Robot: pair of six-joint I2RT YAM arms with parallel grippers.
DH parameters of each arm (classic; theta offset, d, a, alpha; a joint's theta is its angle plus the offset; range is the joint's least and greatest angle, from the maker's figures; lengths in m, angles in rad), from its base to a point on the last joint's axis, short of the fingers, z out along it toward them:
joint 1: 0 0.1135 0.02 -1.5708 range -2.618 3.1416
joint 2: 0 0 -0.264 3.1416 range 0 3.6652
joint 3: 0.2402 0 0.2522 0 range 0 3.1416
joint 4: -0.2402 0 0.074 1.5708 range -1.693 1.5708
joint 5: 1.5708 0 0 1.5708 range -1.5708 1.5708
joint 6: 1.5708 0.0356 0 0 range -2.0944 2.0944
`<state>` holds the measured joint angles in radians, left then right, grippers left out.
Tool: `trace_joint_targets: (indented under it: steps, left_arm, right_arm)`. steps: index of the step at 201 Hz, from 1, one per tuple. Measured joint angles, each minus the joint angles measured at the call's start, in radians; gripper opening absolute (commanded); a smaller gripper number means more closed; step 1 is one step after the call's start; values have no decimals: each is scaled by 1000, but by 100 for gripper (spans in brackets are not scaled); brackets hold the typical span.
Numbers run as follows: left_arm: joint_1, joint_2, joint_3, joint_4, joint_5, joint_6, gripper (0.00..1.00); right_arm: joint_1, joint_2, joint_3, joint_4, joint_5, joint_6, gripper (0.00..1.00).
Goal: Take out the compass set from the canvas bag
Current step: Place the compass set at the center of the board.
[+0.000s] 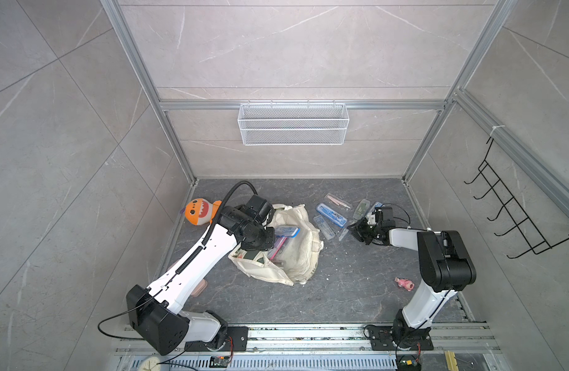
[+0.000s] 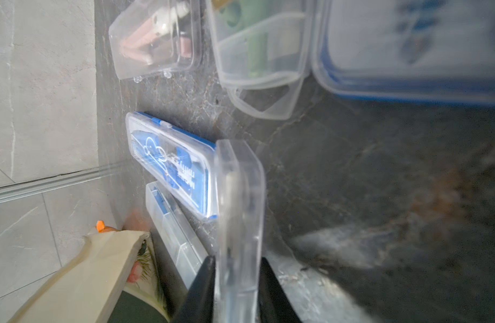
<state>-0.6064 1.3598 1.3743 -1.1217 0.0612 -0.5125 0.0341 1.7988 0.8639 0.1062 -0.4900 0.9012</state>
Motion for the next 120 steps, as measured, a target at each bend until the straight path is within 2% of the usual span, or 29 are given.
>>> trace_joint_targets:
  steps: [36,75,96,120]
  left_arm:
    - [0,0,0,0,0,0,0]
    - [0,0,0,0,0,0,0]
    - [0,0,0,0,0,0,0]
    - [0,0,0,1,0,0,0]
  right_arm:
    - [0,-76,0,-120,30,-21,41]
    - [22,-295,1,-240,63,-34,39]
    - [107,-417,23,-325,103,-32,39]
    - [288,-534,73,-412,176,-11,39]
